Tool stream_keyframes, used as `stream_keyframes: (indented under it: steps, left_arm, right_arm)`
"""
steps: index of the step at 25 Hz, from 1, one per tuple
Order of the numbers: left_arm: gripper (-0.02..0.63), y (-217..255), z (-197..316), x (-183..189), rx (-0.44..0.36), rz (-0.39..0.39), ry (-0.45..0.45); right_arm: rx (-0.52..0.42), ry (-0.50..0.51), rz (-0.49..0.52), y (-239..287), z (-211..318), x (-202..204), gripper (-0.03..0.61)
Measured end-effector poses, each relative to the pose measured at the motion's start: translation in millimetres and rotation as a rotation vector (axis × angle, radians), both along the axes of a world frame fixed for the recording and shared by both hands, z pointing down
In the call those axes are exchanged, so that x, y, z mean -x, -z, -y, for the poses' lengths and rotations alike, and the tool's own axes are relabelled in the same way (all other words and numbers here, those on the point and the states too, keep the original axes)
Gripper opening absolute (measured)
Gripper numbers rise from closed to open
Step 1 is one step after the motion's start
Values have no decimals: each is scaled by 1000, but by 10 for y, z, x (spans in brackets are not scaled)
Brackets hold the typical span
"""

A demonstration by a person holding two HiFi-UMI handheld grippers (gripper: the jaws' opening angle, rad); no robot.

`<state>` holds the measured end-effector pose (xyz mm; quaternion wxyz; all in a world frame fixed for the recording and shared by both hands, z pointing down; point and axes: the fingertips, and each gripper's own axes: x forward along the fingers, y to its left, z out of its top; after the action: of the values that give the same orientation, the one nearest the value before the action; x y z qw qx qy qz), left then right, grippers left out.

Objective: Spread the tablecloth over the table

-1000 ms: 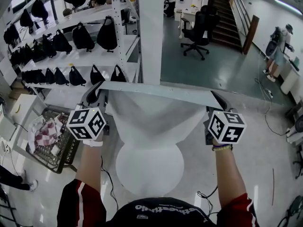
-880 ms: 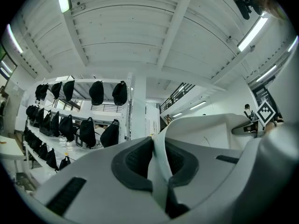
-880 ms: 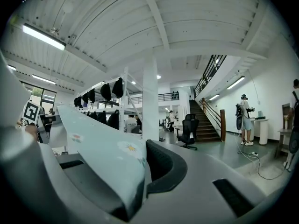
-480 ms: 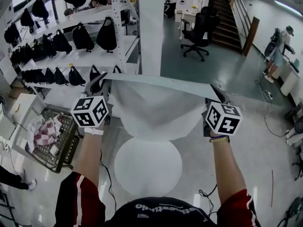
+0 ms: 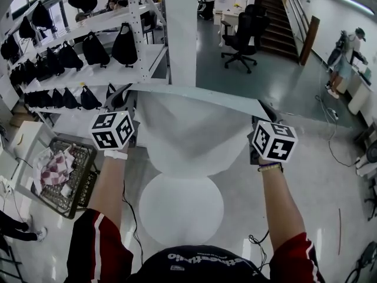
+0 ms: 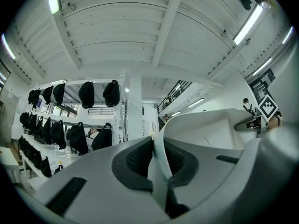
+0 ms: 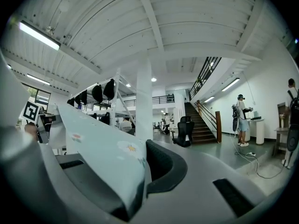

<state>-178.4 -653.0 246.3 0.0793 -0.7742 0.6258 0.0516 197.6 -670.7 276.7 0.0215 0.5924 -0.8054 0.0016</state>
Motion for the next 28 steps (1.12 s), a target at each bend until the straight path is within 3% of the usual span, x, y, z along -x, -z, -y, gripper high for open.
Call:
stream_keyframes:
  steps: [15,28]
  left_arm:
    - [26,-130,410,38,17,-16,31]
    - [26,-618,126,357,93,-25,66]
  right_arm:
    - [-7,30,-17,-50,484,38,29]
    - [83,70,-48,-562,373,340,29]
